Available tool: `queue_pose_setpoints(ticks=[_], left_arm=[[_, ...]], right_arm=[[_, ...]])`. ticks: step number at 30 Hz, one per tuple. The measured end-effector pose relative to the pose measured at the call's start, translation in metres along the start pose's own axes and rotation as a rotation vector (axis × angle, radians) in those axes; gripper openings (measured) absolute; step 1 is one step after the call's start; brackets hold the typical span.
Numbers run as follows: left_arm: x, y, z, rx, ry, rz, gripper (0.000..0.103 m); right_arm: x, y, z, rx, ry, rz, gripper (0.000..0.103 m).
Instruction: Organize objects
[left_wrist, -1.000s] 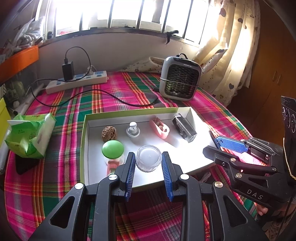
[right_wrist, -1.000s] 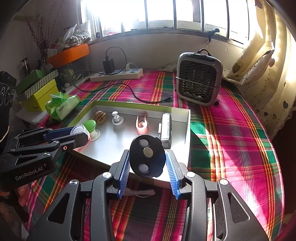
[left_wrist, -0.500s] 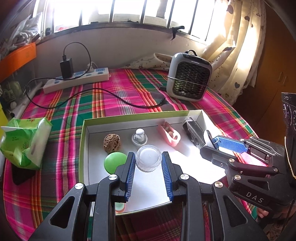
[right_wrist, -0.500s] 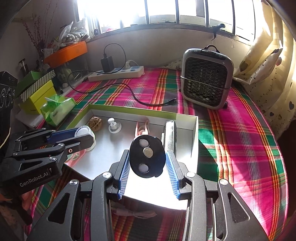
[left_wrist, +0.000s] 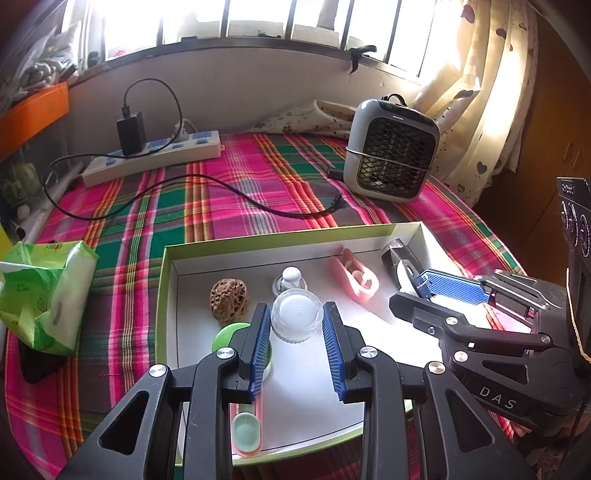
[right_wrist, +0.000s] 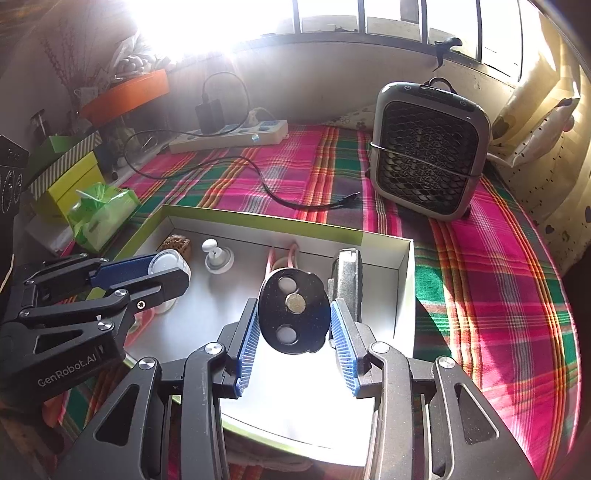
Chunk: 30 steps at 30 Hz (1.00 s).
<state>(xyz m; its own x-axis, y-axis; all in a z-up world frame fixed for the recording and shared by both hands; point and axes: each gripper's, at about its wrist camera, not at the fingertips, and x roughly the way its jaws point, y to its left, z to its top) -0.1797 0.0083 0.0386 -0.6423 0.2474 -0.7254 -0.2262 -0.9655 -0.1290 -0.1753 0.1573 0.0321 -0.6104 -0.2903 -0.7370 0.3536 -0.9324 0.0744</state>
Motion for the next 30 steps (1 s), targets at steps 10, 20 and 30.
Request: queue_pose_setpoints(ticks=[10, 20, 30], left_arm=[[0.007, 0.002, 0.004, 0.015, 0.0, 0.017, 0.027], [0.019, -0.001, 0.006, 0.054, 0.015, 0.043, 0.027], [0.026, 0.002, 0.008, 0.059, 0.022, 0.053, 0.027]], right_arm=[[0.008, 0.006, 0.0, -0.028, 0.013, 0.023, 0.04], [0.018, 0.012, -0.001, -0.065, 0.037, 0.021, 0.04], [0.027, 0.014, -0.002, -0.083, 0.046, 0.002, 0.036]])
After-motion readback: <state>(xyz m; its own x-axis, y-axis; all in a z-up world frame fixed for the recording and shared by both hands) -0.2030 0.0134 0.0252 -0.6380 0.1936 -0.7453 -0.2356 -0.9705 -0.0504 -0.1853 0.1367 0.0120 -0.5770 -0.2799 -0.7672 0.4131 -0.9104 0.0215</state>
